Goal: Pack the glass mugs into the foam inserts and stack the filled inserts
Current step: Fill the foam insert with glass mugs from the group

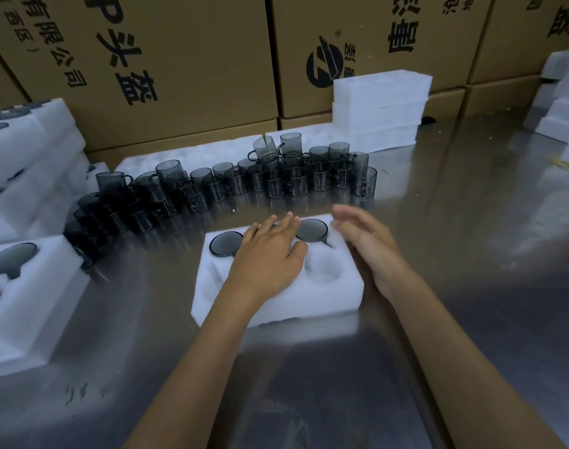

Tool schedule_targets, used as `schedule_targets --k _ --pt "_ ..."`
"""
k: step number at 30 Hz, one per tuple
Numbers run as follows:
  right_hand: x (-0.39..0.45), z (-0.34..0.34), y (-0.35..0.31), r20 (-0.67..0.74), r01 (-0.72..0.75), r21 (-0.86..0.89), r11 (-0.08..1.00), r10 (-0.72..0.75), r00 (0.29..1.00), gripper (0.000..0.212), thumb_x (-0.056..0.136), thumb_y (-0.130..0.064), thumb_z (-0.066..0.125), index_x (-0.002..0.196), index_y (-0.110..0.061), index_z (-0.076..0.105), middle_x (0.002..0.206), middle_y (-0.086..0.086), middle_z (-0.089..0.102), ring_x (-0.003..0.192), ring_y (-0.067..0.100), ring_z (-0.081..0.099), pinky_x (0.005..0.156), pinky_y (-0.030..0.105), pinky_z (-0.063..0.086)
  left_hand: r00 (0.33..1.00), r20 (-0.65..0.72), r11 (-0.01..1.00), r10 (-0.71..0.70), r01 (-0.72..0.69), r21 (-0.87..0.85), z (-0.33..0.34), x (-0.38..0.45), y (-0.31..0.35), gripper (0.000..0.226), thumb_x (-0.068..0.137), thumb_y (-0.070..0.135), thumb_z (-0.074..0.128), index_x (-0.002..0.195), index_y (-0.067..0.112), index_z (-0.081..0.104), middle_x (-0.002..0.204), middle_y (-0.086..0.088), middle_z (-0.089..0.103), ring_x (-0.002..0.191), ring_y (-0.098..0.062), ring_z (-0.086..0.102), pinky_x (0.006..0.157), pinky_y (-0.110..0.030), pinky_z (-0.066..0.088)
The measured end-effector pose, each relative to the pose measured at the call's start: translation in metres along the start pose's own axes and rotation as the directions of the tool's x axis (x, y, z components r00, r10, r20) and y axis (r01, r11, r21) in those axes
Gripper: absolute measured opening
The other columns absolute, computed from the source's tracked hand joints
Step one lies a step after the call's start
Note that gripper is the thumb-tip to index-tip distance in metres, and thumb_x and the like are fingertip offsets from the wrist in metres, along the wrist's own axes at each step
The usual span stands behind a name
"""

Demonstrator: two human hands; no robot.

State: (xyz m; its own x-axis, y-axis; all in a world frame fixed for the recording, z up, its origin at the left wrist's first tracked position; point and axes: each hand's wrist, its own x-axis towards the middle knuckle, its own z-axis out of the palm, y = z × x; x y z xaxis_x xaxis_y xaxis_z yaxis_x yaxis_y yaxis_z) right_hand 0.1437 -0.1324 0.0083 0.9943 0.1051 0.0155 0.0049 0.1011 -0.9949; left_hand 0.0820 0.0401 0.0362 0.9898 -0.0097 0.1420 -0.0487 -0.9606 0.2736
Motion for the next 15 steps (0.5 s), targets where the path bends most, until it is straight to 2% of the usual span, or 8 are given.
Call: schedule_targets --k 3,5,7,8,10,12,13,15 --pt "0.014 -0.014 0.004 -0.172 -0.048 0.196 0.980 0.082 0.982 0.022 0.091 -0.022 0.067 0.112 -0.023 0.068 0.124 0.004 0.065 0.104 0.017 0.061 0.087 0.031 0.052 1.000 -0.006 1.000 -0.016 0.016 -0.002 0.000 0.000 0.000 0.054 0.104 0.032 0.030 0.157 0.028 0.024 0.165 0.013 0.016 0.152 -0.009 0.009 0.121 -0.032 0.000" --pt "0.028 -0.020 0.009 -0.238 -0.036 0.222 0.974 0.090 0.967 0.024 0.095 -0.016 0.059 0.119 -0.020 0.060 0.116 0.008 0.060 0.093 0.016 0.059 0.084 0.028 0.051 1.000 -0.004 1.000 -0.022 0.022 0.009 0.001 0.000 0.000 0.054 0.104 0.033 0.029 0.158 0.028 0.023 0.165 0.014 0.015 0.152 -0.008 0.009 0.121 -0.032 0.000" --pt "0.046 -0.021 0.013 -0.272 -0.027 0.070 0.997 0.045 0.961 0.034 0.096 -0.011 0.054 0.129 -0.019 0.056 0.101 0.003 0.057 0.079 0.014 0.055 0.083 0.032 0.051 0.999 -0.008 0.999 -0.033 0.033 0.014 0.002 0.000 0.000 0.054 0.104 0.034 0.029 0.158 0.028 0.023 0.165 0.014 0.014 0.152 -0.007 0.009 0.122 -0.033 0.001" --pt "0.056 -0.022 0.013 -0.278 -0.018 -0.041 0.999 0.006 0.961 0.038 0.096 -0.011 0.054 0.133 -0.019 0.054 0.100 0.002 0.057 0.079 0.014 0.055 0.086 0.034 0.051 0.999 -0.010 0.999 -0.043 0.043 0.008 0.002 0.000 0.000 0.054 0.104 0.034 0.028 0.158 0.029 0.023 0.165 0.014 0.014 0.152 -0.007 0.009 0.122 -0.033 0.001" --pt "0.075 -0.026 0.014 -0.275 0.002 -0.269 0.963 -0.079 0.958 0.039 0.096 -0.013 0.055 0.134 -0.020 0.053 0.106 0.002 0.056 0.090 0.017 0.055 0.094 0.035 0.048 0.998 -0.025 0.998 -0.064 0.064 0.005 0.003 0.000 0.000 0.054 0.104 0.034 0.028 0.157 0.029 0.024 0.165 0.014 0.015 0.152 -0.007 0.009 0.123 -0.035 0.002" --pt "0.091 -0.030 0.017 -0.279 0.013 -0.463 0.886 -0.159 0.947 0.039 0.094 -0.014 0.059 0.133 -0.015 0.057 0.107 0.002 0.056 0.096 0.017 0.054 0.094 0.028 0.045 0.997 -0.035 0.997 -0.071 0.072 0.014 0.004 -0.001 0.001 0.054 0.104 0.034 0.028 0.157 0.028 0.024 0.165 0.013 0.016 0.152 -0.008 0.010 0.123 -0.035 0.002" --pt "0.098 -0.030 0.019 -0.282 0.010 -0.525 0.851 -0.185 0.941 0.038 0.093 -0.016 0.061 0.131 -0.013 0.060 0.107 0.004 0.060 0.097 0.017 0.056 0.090 0.023 0.042 0.997 -0.039 0.997 -0.069 0.069 0.021 0.004 -0.001 0.002 0.054 0.104 0.034 0.028 0.157 0.028 0.024 0.165 0.013 0.016 0.152 -0.008 0.010 0.122 -0.035 0.002" --pt "0.110 -0.027 0.020 -0.329 -0.027 -0.566 0.824 -0.196 0.924 0.032 0.091 -0.025 0.066 0.120 -0.011 0.068 0.110 0.006 0.068 0.104 0.021 0.062 0.087 0.022 0.042 0.997 -0.047 0.997 -0.061 0.063 0.034 0.005 0.000 0.001 0.054 0.104 0.035 0.027 0.157 0.027 0.024 0.165 0.012 0.016 0.152 -0.009 0.010 0.122 -0.035 0.002"
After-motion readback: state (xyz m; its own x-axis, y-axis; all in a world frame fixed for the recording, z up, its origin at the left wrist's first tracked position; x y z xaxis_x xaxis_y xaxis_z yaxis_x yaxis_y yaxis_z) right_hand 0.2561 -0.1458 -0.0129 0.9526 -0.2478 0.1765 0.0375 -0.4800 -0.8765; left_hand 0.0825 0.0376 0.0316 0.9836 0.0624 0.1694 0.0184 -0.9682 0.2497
